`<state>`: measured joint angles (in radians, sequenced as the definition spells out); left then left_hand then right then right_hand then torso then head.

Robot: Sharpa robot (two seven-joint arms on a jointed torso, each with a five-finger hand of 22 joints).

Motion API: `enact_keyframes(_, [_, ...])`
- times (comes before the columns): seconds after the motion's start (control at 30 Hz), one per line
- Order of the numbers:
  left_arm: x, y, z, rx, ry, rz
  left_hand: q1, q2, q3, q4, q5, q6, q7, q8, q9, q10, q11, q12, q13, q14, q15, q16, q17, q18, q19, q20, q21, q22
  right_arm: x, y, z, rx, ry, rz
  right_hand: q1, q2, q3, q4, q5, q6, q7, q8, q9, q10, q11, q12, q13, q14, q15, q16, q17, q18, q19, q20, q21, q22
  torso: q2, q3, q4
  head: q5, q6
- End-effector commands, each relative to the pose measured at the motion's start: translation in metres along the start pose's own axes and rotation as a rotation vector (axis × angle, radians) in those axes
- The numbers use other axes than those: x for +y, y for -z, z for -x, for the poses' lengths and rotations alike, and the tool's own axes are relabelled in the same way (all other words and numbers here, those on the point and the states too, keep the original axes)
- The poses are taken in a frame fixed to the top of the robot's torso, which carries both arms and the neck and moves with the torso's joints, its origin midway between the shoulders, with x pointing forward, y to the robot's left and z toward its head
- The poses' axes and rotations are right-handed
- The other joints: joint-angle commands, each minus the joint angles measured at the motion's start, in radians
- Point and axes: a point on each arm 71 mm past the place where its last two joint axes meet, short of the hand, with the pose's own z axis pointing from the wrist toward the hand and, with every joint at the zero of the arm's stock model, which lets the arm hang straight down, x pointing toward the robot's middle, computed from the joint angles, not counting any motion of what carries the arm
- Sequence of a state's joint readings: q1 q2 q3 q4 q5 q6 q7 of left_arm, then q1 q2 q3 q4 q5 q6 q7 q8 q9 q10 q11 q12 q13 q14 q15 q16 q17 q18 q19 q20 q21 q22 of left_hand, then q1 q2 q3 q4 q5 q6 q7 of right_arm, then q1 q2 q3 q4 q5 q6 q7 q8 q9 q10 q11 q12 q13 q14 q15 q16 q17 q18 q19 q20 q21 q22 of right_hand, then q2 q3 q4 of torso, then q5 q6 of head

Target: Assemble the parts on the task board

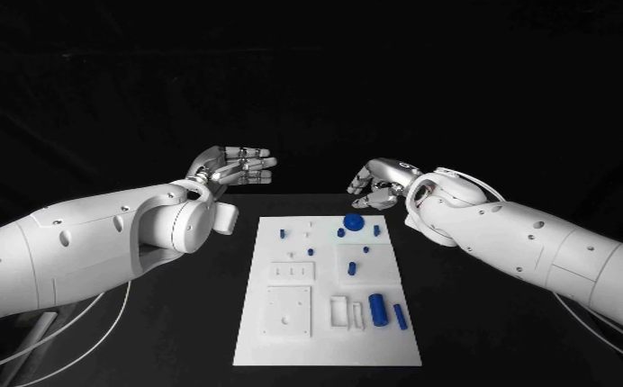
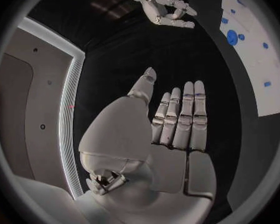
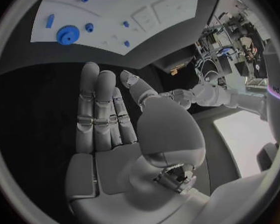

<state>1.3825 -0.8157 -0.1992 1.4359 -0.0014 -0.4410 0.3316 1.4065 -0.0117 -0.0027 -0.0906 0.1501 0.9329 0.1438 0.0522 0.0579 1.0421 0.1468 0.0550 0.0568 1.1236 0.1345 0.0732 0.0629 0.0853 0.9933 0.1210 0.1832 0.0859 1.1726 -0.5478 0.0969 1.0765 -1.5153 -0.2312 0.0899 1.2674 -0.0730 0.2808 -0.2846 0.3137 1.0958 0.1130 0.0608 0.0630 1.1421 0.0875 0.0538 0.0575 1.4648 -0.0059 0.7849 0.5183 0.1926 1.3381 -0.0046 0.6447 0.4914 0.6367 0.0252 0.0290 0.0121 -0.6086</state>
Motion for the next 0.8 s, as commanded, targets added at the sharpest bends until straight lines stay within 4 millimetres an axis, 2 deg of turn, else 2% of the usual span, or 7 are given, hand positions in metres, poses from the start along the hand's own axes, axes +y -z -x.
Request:
enact_keyframes(0.03, [-0.005,0.004,-0.010,0.045,0.010,-0.020,-0.002,0.011,-0.001,-0.009,0.004,0.017,0.001,0.007,0.002,0.009,-0.001,0.004,0.001,-0.005,0.001,-0.004,0.001,-0.004,-0.006,0.001,0.006,-0.002,0.003,-0.003,-0.005,0.032,0.211,-0.014,0.001,-0.016,0.024,0.001,-0.005,0.009,-0.002,0.000,0.001,0.005,-0.001,0.003,0.001,-0.006,-0.002,0.041,0.007,-0.031,0.011,-0.021,0.013,0.035,0.035,0.0128,0.0284,-0.019,0.015])
enact_keyframes(0.1, [-0.006,0.007,-0.014,0.061,0.014,-0.020,-0.003,0.011,-0.001,-0.012,0.004,0.026,-0.001,0.007,0.002,0.015,-0.002,0.003,0.001,-0.001,-0.001,-0.003,0.002,-0.004,-0.005,0.000,0.009,-0.002,0.004,-0.004,-0.007,0.030,0.237,-0.018,0.000,-0.021,0.037,0.001,-0.013,0.011,-0.004,0.001,0.001,0.006,-0.002,0.003,0.001,-0.010,-0.002,0.056,0.005,-0.031,0.013,-0.022,0.012,0.052,0.043,0.0148,0.0358,-0.024,0.015])
enact_keyframes(0.13, [-0.006,0.008,-0.015,0.069,0.016,-0.021,-0.003,0.015,0.000,-0.013,0.005,0.076,-0.002,0.013,0.006,0.038,-0.010,0.007,0.001,0.007,-0.005,0.000,0.002,-0.004,-0.004,-0.002,0.011,-0.002,0.005,-0.005,-0.007,0.028,0.250,-0.020,-0.001,-0.023,0.043,0.001,-0.014,0.011,-0.004,0.001,0.002,0.005,-0.002,0.004,0.001,-0.010,-0.002,0.062,0.002,-0.029,0.014,-0.022,0.010,0.059,0.047,0.0162,0.0394,-0.028,0.017])
enact_keyframes(0.17, [-0.006,0.009,-0.016,0.073,0.017,-0.021,-0.004,0.017,0.001,-0.014,0.005,0.086,-0.002,0.011,0.006,0.052,-0.012,0.006,0.001,0.011,-0.007,0.001,0.002,-0.005,-0.003,-0.004,0.012,-0.002,0.005,-0.006,-0.008,0.028,0.257,-0.022,0.001,-0.025,0.045,0.001,-0.019,0.012,-0.004,0.001,0.002,-0.002,0.000,0.004,0.001,-0.010,-0.001,0.066,0.002,-0.028,0.017,-0.022,0.010,0.063,0.049,0.0167,0.0407,-0.028,0.016])
enact_keyframes(0.4, [-0.009,0.016,-0.023,0.106,0.021,-0.027,-0.011,0.025,0.009,-0.027,0.006,0.099,-0.005,0.010,0.006,0.113,-0.028,0.004,0.002,0.025,-0.015,0.001,0.002,-0.015,0.001,-0.014,0.019,-0.003,0.007,-0.011,-0.012,0.032,0.314,-0.036,0.009,-0.032,0.050,0.003,-0.048,0.013,-0.005,0.001,0.001,-0.025,0.006,0.003,0.001,-0.016,0.004,0.087,-0.010,-0.021,0.030,-0.015,-0.011,0.087,0.077,0.0257,0.0552,-0.040,0.023])
enact_keyframes(0.63, [-0.013,0.020,-0.027,0.122,0.023,-0.037,-0.021,0.023,0.016,-0.044,0.007,0.099,-0.006,0.010,0.006,0.087,-0.021,0.005,0.002,0.023,-0.013,-0.002,0.002,-0.018,-0.001,-0.015,0.023,-0.006,0.006,-0.013,-0.018,0.041,0.347,-0.047,0.016,-0.036,0.056,0.003,-0.056,0.012,-0.004,0.001,0.001,-0.033,0.008,0.004,0.001,-0.020,0.005,0.102,-0.022,-0.018,0.042,-0.013,-0.038,0.119,0.098,0.0330,0.0604,-0.044,0.028])
enact_keyframes(0.8, [-0.014,0.021,-0.030,0.134,0.027,-0.040,-0.022,0.023,0.014,-0.047,0.007,0.098,-0.007,0.010,0.006,0.071,-0.017,0.004,0.001,0.022,-0.012,-0.002,0.002,-0.016,-0.001,-0.014,0.025,-0.006,0.005,-0.013,-0.022,0.047,0.377,-0.055,0.024,-0.041,0.065,0.004,-0.073,0.009,-0.003,0.001,0.001,-0.041,0.009,0.003,0.000,-0.020,0.007,0.109,-0.027,-0.016,0.049,-0.011,-0.056,0.143,0.111,0.0352,0.0621,-0.049,0.034])
